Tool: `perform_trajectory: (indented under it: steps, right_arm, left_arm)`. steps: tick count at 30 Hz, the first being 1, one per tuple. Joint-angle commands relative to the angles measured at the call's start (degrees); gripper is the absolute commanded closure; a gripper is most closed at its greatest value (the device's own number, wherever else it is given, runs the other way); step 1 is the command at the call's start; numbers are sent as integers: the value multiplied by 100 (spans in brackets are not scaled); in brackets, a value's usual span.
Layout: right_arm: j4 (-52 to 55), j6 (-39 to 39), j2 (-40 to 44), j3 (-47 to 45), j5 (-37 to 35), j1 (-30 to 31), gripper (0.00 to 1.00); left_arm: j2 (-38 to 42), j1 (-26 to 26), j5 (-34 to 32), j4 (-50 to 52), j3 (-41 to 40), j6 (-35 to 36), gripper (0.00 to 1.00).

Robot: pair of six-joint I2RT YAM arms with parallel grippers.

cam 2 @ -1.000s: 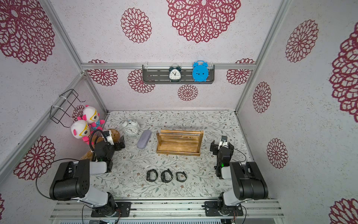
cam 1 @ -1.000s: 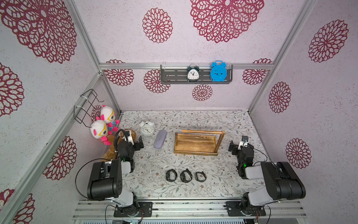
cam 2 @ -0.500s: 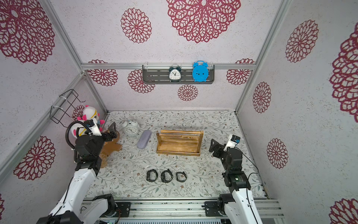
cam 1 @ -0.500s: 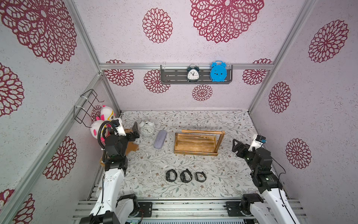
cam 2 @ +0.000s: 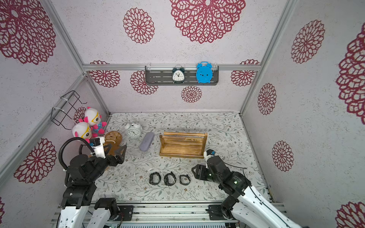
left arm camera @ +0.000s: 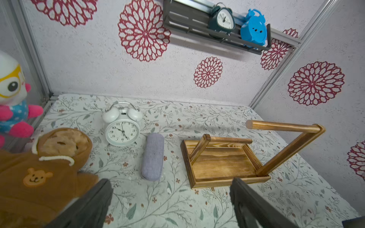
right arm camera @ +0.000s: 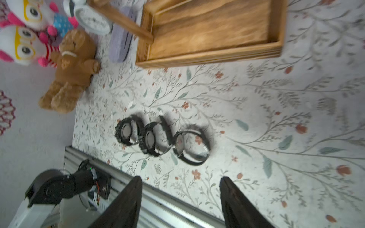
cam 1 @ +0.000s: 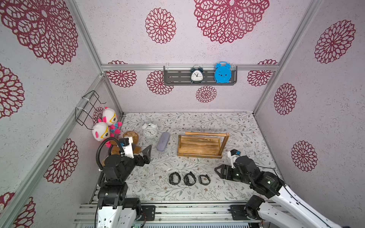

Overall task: Place watch on stand
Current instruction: Pick up the watch at the center of the board.

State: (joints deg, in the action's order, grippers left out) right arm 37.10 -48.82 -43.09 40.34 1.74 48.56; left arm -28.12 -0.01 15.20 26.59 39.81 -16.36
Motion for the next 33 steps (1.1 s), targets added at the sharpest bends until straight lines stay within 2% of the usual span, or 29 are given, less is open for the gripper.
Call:
perform_trajectory:
  steps: [1,5,10,14,22,23,33]
  right_arm:
    - [-445,-440,-1023,548,-828,993,33]
    - [-1244,-263,-2368,1119,-633,1557,33]
    - [-2017,-109,-3489,1709,-126,1781,40]
    - [-2293,20,-4181,2004,141,1877,41]
    - [-2372,331,-4996,2360,623,2018,42]
    - [-2450,320,-5043,2342,665,2190,42]
    - [-2660,205,-5605,2475,706,2193,45]
  left_arm:
    - [5,-33,-217,1002,332,-406,2]
    - [228,-35,-182,1177,334,-550,2]
    - [317,-34,-502,1535,476,-392,3]
    - [465,-35,-663,1561,461,-621,3]
    - [935,-43,-818,1531,286,-814,3]
    - [940,-43,-842,1542,290,-831,3]
    - [914,-43,-751,1647,293,-1389,3]
